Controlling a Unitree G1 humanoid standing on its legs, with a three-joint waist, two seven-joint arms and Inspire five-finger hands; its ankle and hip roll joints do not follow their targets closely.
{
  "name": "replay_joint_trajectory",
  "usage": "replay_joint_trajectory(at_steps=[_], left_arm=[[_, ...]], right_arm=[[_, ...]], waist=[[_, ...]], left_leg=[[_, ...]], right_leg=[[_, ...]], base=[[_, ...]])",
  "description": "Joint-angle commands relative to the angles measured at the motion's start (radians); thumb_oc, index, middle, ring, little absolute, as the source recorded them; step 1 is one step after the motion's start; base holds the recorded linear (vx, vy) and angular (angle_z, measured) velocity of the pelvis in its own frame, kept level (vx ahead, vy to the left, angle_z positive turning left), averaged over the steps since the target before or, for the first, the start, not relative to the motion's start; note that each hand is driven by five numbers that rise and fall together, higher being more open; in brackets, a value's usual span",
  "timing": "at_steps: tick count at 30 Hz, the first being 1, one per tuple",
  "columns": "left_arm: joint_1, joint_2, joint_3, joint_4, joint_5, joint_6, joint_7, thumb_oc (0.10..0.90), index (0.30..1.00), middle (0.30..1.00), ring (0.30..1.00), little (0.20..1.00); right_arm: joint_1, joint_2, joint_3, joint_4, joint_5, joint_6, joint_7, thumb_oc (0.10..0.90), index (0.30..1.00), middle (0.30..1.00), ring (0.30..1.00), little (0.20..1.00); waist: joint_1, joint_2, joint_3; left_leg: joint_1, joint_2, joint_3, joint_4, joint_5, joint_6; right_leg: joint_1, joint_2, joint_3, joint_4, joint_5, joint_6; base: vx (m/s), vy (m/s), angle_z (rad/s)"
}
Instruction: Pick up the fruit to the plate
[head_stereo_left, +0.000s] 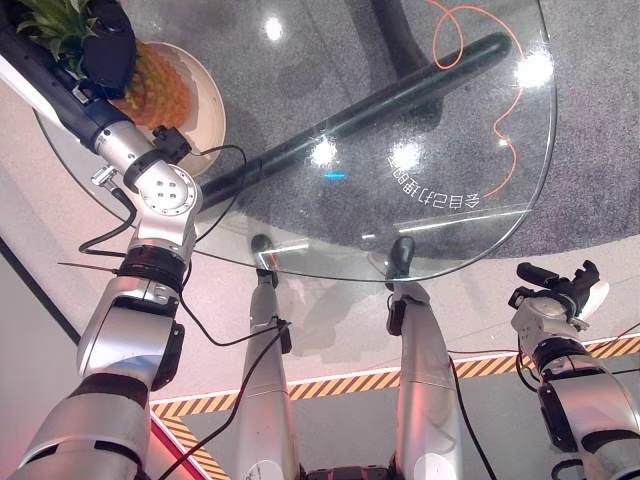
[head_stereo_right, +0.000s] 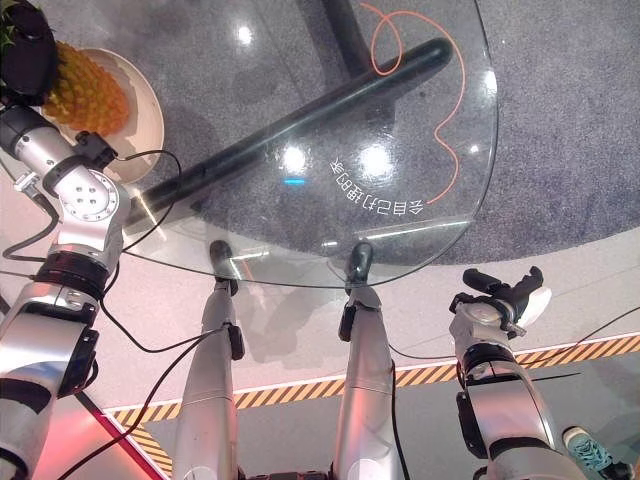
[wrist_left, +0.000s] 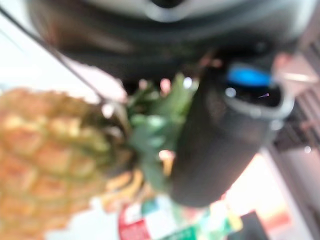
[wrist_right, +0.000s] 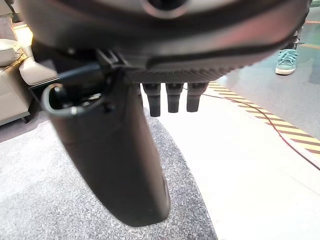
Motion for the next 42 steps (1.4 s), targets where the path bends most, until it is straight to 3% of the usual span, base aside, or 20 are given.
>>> replay_joint_trajectory(at_steps=[1, 22, 31, 36, 42], left_arm=[[-0.121, 0.089, 0.018, 0.002, 0.006, -0.099, 0.020, 0.542, 0.679, 0.679, 0.679, 0.642], [-0.062, 0.060, 0.043, -0.052, -0.013, -0.151, 0.003, 0.536, 0.674, 0.674, 0.674, 0.636], [-0.026, 0.047, 0.057, -0.092, -0.009, -0.173, -0.036, 0.638, 0.761, 0.761, 0.761, 0.738], [-0.004, 0.033, 0.061, -0.113, -0.012, -0.179, -0.062, 0.800, 0.900, 0.900, 0.900, 0.900], [0.029, 0.018, 0.067, -0.146, -0.015, -0.183, -0.082, 0.800, 0.900, 0.900, 0.900, 0.900]], right_arm=[[0.018, -0.014, 0.008, 0.047, -0.006, -0.037, -0.051, 0.800, 0.900, 0.900, 0.900, 0.900], [0.023, -0.013, 0.002, 0.044, -0.002, -0.047, -0.057, 0.800, 0.900, 0.900, 0.900, 0.900], [0.024, -0.006, -0.005, 0.038, 0.007, -0.047, -0.060, 0.800, 0.900, 0.900, 0.900, 0.900], [0.016, -0.001, -0.008, 0.042, 0.007, -0.041, -0.063, 0.800, 0.900, 0.900, 0.900, 0.900], [0.026, 0.006, -0.014, 0.042, 0.010, -0.055, -0.063, 0.800, 0.900, 0.900, 0.900, 0.900]], waist=[[0.025, -0.064, -0.022], [0.041, -0.063, -0.022], [0.058, -0.070, -0.022], [0.066, -0.069, -0.022], [0.073, -0.069, -0.022]], left_leg=[[-0.018, -0.039, 0.014, 0.144, -0.146, 0.046], [-0.021, -0.044, 0.004, 0.169, -0.165, 0.047], [-0.025, -0.045, -0.006, 0.189, -0.176, 0.052], [-0.026, -0.047, -0.012, 0.191, -0.177, 0.053], [-0.027, -0.051, -0.018, 0.193, -0.178, 0.055]], right_leg=[[0.077, 0.100, 0.025, -0.162, 0.109, -0.031], [0.079, 0.097, 0.015, -0.139, 0.090, -0.033], [0.082, 0.097, 0.001, -0.115, 0.080, -0.034], [0.084, 0.097, -0.004, -0.112, 0.078, -0.033], [0.085, 0.098, -0.006, -0.111, 0.079, -0.032]], base=[[0.00, 0.000, 0.00], [0.00, 0.000, 0.00], [-0.01, -0.019, 0.01], [-0.01, -0.013, 0.01], [0.00, -0.007, 0.02]])
